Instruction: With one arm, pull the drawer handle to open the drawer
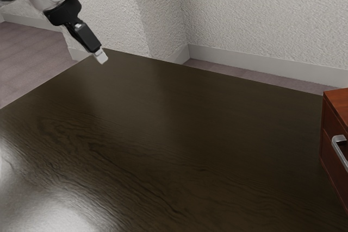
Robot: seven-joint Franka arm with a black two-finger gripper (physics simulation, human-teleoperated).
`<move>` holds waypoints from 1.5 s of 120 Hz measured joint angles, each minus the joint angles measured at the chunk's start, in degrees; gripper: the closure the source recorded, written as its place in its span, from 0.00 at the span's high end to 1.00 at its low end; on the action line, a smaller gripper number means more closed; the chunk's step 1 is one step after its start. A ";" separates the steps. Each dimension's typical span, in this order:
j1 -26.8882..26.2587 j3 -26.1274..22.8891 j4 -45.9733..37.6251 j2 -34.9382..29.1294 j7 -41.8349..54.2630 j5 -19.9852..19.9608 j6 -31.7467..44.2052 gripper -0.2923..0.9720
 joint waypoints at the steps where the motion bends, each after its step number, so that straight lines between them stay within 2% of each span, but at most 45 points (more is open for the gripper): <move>1: -0.01 -0.01 0.00 0.37 0.33 -0.07 -0.01 0.77; 18: -0.40 0.26 -0.42 2.25 6.85 -0.19 -0.45 0.77; 46: 0.27 0.23 -1.45 -0.24 32.28 -0.24 -3.99 0.77; 64: -2.60 0.02 -1.24 -2.63 47.46 -0.12 -5.83 0.77; 72: -7.25 0.29 -4.61 -8.67 53.16 1.76 -6.58 0.77; 82: -15.19 0.41 -13.87 -16.57 59.38 6.07 -6.02 0.77; 88: -19.85 0.43 -18.40 -18.61 62.72 7.98 -4.37 0.77; 104: -28.12 0.32 -29.18 -21.44 70.42 11.55 3.85 0.77; 119: -34.32 0.29 -31.08 -20.07 76.27 13.01 10.82 0.77; 141: -38.72 0.19 -30.95 -15.66 82.97 13.49 19.37 0.77; 180: -47.24 -0.06 -30.57 -10.64 90.73 13.67 28.40 0.77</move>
